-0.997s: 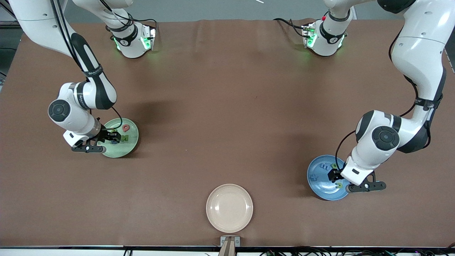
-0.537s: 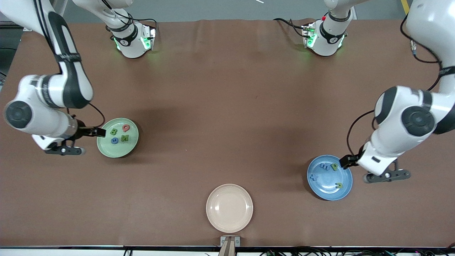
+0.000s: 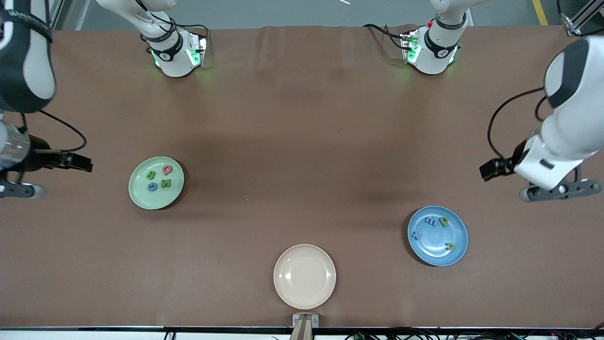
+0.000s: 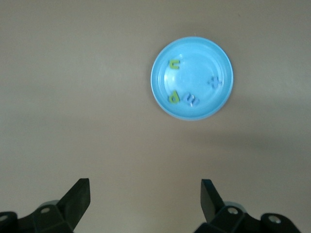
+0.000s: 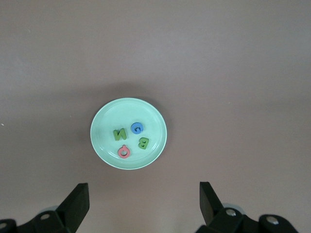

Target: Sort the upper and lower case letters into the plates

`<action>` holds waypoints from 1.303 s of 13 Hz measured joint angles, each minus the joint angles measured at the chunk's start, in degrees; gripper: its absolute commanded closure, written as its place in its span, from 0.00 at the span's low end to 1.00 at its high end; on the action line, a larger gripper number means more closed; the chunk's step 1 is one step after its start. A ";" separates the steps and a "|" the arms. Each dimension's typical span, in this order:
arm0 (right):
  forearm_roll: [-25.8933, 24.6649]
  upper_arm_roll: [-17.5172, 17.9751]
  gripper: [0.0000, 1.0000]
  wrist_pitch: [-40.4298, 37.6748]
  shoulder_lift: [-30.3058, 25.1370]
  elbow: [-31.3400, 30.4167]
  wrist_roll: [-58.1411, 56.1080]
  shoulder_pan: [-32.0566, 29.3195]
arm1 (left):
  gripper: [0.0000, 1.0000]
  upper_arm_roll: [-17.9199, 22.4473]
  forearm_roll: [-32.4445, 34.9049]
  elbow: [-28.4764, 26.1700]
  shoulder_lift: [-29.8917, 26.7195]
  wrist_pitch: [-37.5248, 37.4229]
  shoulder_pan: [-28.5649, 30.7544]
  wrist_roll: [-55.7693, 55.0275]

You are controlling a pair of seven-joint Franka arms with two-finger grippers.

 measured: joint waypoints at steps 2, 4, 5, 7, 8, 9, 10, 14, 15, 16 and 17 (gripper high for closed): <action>0.39 0.05 0.00 -0.28 0.20 1.28 -0.05 -0.48 | 0.00 0.05 -1.28 1.22 -3.21 -3.65 0.01 4.00; 1.84 0.59 0.00 -2.22 0.48 1.51 -0.06 -0.44 | 0.00 1.52 -2.50 1.40 -6.26 -5.29 -0.88 7.01; 2.29 0.71 0.00 -3.22 0.48 1.52 -0.07 -0.44 | 0.00 4.71 -4.08 1.36 -7.75 -6.22 -3.29 8.02; 2.51 0.74 0.00 -4.13 0.14 1.52 -0.22 -0.43 | 0.00 14.81 -8.16 0.50 -10.58 -7.44 -10.95 9.30; 2.55 0.74 0.00 -4.23 -0.39 1.27 -0.29 -0.44 | 0.00 19.14 -9.73 -0.30 -11.68 -7.52 -14.12 9.80; 2.58 0.74 0.00 -4.22 -1.25 0.68 -0.32 -0.44 | 0.00 22.09 -10.66 -1.08 -12.52 -7.53 -16.35 10.11; 2.62 0.74 0.00 -4.19 -2.45 -0.21 -0.35 -0.44 | 0.00 24.18 -11.01 -1.68 -13.08 -7.53 -18.27 10.26; 2.80 0.78 0.00 -2.80 -8.88 -5.56 -0.41 -0.43 | 0.00 27.28 -11.89 -4.18 -14.55 -7.51 -21.86 10.26; 3.03 0.78 0.00 -1.47 -10.81 -7.79 -0.42 -0.43 | 0.00 27.29 -11.96 -4.66 -14.93 -7.50 -21.87 10.26; 3.36 0.79 0.00 -0.07 -12.79 -10.26 -0.42 -0.43 | 0.00 27.32 -11.97 -4.98 -15.31 -7.50 -21.87 10.26; 3.47 0.79 0.00 1.27 -14.65 -12.55 -0.44 -0.43 | 0.00 27.34 -12.00 -5.23 -15.65 -7.49 -21.87 10.26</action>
